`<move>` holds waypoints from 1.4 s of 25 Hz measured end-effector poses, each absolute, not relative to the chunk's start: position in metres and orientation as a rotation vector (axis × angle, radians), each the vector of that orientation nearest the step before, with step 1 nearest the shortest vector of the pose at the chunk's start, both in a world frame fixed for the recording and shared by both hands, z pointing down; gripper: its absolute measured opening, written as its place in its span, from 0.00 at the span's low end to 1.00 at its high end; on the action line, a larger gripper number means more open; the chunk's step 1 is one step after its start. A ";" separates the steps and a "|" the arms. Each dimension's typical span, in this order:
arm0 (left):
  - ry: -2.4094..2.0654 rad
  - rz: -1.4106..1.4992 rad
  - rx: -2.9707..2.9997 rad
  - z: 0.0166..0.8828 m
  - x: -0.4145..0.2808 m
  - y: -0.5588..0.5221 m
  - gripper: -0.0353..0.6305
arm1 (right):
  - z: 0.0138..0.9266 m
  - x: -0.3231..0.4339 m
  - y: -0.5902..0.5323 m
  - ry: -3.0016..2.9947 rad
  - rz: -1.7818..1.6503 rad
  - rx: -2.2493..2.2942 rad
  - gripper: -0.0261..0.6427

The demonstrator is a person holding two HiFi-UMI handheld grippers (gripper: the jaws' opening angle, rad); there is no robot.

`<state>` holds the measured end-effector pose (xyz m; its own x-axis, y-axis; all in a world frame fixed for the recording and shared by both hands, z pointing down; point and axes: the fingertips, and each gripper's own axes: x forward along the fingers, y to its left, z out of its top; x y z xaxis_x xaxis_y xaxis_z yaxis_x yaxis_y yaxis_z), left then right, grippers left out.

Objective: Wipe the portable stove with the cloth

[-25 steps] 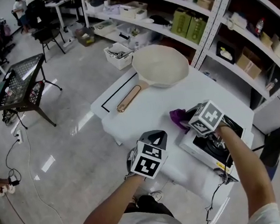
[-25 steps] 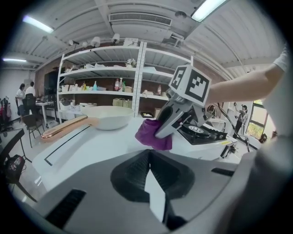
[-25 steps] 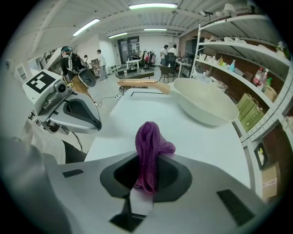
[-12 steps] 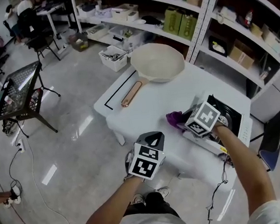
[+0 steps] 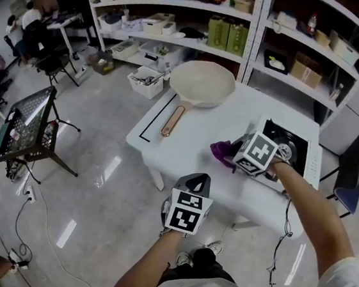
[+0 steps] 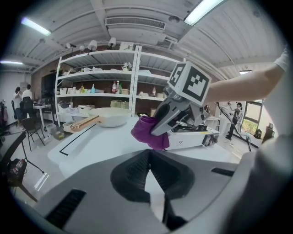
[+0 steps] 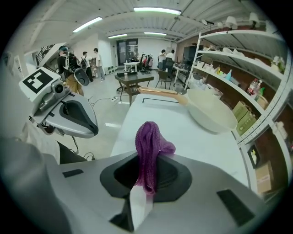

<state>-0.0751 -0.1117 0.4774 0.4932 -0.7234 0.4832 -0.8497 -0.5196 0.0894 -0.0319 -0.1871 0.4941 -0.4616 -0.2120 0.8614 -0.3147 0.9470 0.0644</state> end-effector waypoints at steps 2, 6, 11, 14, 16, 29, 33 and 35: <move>-1.322 0.563 2.432 0.474 -0.075 -0.108 0.06 | 0.493 -0.033 -0.179 -2.076 0.134 0.367 0.13; -1.313 0.562 2.434 0.472 -0.080 -0.102 0.06 | 0.485 -0.034 -0.162 -2.129 0.163 0.408 0.13; -1.272 0.559 2.490 0.460 -0.069 -0.104 0.06 | 0.459 -0.016 -0.148 -2.261 0.190 0.597 0.13; -1.224 0.559 2.541 0.453 -0.053 -0.108 0.06 | 0.443 0.007 -0.138 -2.327 0.245 0.749 0.13; -1.188 0.554 2.571 0.448 -0.041 -0.110 0.06 | 0.435 0.025 -0.128 -2.357 0.290 0.844 0.13; -1.027 0.534 2.727 0.416 0.041 -0.103 0.06 | 0.369 0.167 -0.060 -2.343 0.291 1.490 0.13; -1.017 0.514 2.751 0.405 0.055 -0.102 0.06 | 0.353 0.201 -0.042 -2.315 0.308 1.720 0.13; -1.016 0.507 2.761 0.400 0.061 -0.103 0.06 | 0.348 0.214 -0.037 -2.309 0.327 1.806 0.13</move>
<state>0.0613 -0.1034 0.3997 0.7127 -0.5991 0.3650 -0.6519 -0.7577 0.0294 0.2135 -0.0370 0.3481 -0.2388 -0.9286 0.2842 -0.9709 0.2330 -0.0547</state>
